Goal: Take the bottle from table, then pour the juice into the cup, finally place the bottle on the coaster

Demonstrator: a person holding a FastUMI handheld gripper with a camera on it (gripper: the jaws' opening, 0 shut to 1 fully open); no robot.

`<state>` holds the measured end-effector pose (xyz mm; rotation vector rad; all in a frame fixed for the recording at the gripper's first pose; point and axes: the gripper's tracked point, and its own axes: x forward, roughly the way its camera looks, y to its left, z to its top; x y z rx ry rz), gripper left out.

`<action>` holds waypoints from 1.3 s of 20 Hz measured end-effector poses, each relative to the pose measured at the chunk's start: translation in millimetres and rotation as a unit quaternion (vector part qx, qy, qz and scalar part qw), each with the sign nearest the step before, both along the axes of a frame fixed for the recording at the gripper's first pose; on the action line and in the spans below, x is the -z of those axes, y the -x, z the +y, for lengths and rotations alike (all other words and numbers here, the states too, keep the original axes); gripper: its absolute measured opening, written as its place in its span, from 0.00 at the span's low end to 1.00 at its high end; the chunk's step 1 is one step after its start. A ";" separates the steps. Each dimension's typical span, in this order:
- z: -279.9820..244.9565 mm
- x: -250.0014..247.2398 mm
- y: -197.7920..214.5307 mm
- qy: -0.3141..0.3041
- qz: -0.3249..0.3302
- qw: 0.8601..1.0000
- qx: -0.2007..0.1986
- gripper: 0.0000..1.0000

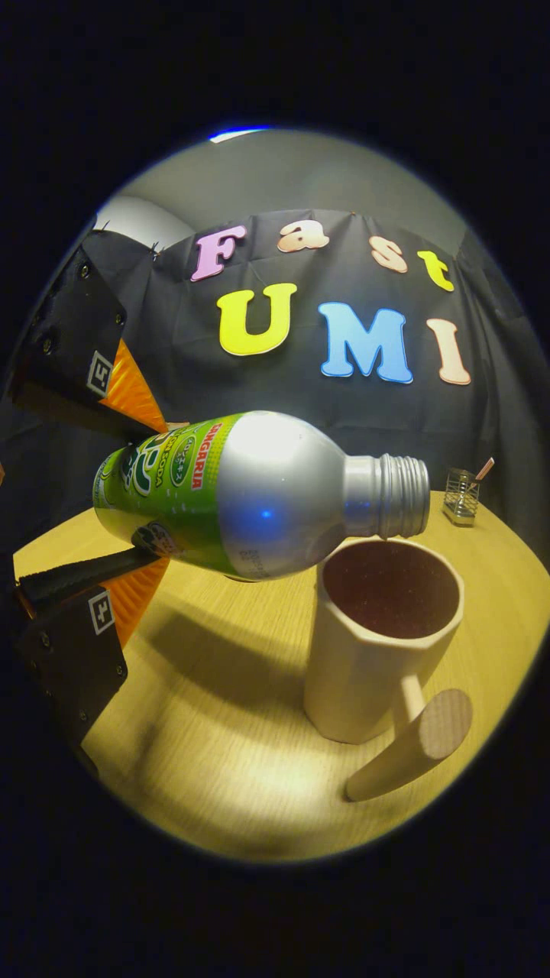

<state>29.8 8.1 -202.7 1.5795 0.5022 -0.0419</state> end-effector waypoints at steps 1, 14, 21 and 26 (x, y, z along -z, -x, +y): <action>0.8 -1.7 -1.5 -0.011 0.001 1.000 0.003 0.77; 3.8 -23.4 -14.7 -0.114 0.011 0.993 0.030 0.76; 10.7 -25.4 -19.6 -0.149 0.024 0.988 0.038 0.76; 11.1 -28.3 -19.4 -0.165 0.032 0.985 0.039 0.77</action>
